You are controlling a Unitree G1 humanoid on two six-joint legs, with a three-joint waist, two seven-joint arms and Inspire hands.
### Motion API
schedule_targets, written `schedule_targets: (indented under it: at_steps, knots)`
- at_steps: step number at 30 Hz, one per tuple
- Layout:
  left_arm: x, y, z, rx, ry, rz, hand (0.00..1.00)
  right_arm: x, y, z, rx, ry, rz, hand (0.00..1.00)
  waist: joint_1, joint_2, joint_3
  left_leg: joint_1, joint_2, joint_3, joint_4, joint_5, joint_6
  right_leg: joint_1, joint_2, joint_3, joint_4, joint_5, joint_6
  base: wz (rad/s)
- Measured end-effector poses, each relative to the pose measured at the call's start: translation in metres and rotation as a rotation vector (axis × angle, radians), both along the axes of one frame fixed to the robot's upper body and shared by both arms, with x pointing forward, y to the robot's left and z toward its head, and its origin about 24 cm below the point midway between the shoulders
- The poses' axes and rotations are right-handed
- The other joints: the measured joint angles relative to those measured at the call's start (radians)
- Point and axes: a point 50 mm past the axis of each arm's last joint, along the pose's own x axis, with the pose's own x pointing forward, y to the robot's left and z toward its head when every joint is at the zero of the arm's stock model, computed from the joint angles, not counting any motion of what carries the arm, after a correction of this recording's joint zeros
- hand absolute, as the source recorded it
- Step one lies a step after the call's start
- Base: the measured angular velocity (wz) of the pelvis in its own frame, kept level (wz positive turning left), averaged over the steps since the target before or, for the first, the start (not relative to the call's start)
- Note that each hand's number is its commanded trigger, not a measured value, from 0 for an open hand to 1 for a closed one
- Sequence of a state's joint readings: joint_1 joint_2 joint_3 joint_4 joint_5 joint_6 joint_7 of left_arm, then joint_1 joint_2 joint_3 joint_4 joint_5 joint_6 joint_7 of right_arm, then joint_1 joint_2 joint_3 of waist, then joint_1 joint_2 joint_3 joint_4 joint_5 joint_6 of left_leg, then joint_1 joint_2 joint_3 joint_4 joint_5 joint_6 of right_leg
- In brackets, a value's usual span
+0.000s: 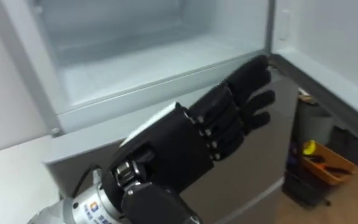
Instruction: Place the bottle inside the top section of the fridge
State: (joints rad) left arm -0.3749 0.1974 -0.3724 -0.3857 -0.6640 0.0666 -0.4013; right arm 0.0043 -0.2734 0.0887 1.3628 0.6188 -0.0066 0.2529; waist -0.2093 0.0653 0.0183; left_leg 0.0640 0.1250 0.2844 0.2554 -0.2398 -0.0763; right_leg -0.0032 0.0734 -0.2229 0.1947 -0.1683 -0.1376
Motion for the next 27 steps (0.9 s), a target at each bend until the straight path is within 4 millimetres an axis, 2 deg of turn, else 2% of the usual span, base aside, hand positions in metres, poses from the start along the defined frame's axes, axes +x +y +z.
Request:
schedule_targets:
  at_steps: [3,5,8,9,12,14,17,18,24,27]
  knots:
    - [-0.003,0.006,0.008,-0.018,-0.038,0.019,0.00,-0.005,0.001,-0.001,0.005,0.012,0.001,0.00,0.028,-0.001,-0.0006,-0.013,-0.002,-0.004,0.000,0.006,0.001,0.002,-0.008,-0.035,-0.007,-0.001,0.001,0.40]
    - [-0.005,0.013,0.009,-0.031,-0.045,0.043,0.00,-0.009,0.003,-0.002,0.012,0.014,-0.016,0.00,0.048,-0.002,-0.0017,-0.018,-0.009,-0.029,-0.002,0.013,0.003,0.011,-0.017,-0.065,-0.009,-0.003,0.001,0.35]
    - [-0.006,0.024,0.008,-0.029,-0.056,0.113,0.00,-0.013,0.007,-0.004,0.023,0.024,-0.024,0.00,0.058,-0.002,-0.0042,-0.019,-0.019,-0.055,-0.008,0.022,0.010,0.026,-0.028,-0.102,-0.010,-0.007,0.006,0.41]
    - [-0.008,0.027,0.008,-0.027,-0.060,0.132,0.00,-0.013,0.009,-0.005,0.028,0.024,-0.025,0.00,0.061,-0.003,-0.0050,-0.019,-0.020,-0.059,-0.009,0.023,0.009,0.028,-0.029,-0.107,-0.010,-0.007,0.006,0.25]
    - [-0.009,0.041,0.011,-0.034,-0.085,0.215,0.00,-0.018,0.016,-0.007,0.051,0.035,-0.033,0.00,0.106,-0.008,-0.0136,-0.014,-0.033,-0.101,-0.021,0.034,0.009,0.033,-0.035,-0.111,-0.008,-0.008,0.006,0.09]
    - [-0.004,0.058,0.017,-0.066,-0.091,0.314,0.00,-0.024,0.017,-0.008,0.059,0.041,-0.042,0.00,0.127,-0.009,-0.0144,-0.001,-0.037,-0.126,-0.021,0.035,0.010,0.056,-0.038,-0.123,-0.010,-0.010,0.010,0.15]
    - [-0.004,0.080,0.021,-0.108,-0.097,0.428,0.00,-0.030,0.017,-0.008,0.066,0.046,-0.070,0.00,0.138,-0.016,-0.0202,0.002,-0.043,-0.134,-0.022,0.036,0.011,0.068,-0.048,-0.149,-0.008,-0.023,0.017,0.27]
    - [-0.004,0.083,0.021,-0.115,-0.099,0.448,0.00,-0.032,0.018,-0.009,0.068,0.047,-0.076,0.00,0.140,-0.017,-0.0204,0.003,-0.044,-0.136,-0.022,0.036,0.012,0.071,-0.049,-0.153,-0.008,-0.025,0.018,0.30]
    - [-0.021,0.123,0.034,-0.212,-0.169,0.672,0.00,-0.044,0.018,-0.009,0.079,0.059,-0.100,0.00,0.206,-0.011,-0.0250,0.016,-0.053,-0.159,-0.026,0.038,0.014,0.081,-0.055,-0.163,-0.008,-0.029,0.025,0.07]
    - [-0.026,0.144,0.038,-0.266,-0.185,0.800,0.00,-0.046,0.018,-0.009,0.076,0.061,-0.102,0.00,0.226,-0.007,-0.0253,0.020,-0.060,-0.194,-0.027,0.037,0.014,0.093,-0.056,-0.164,-0.009,-0.032,0.028,0.09]
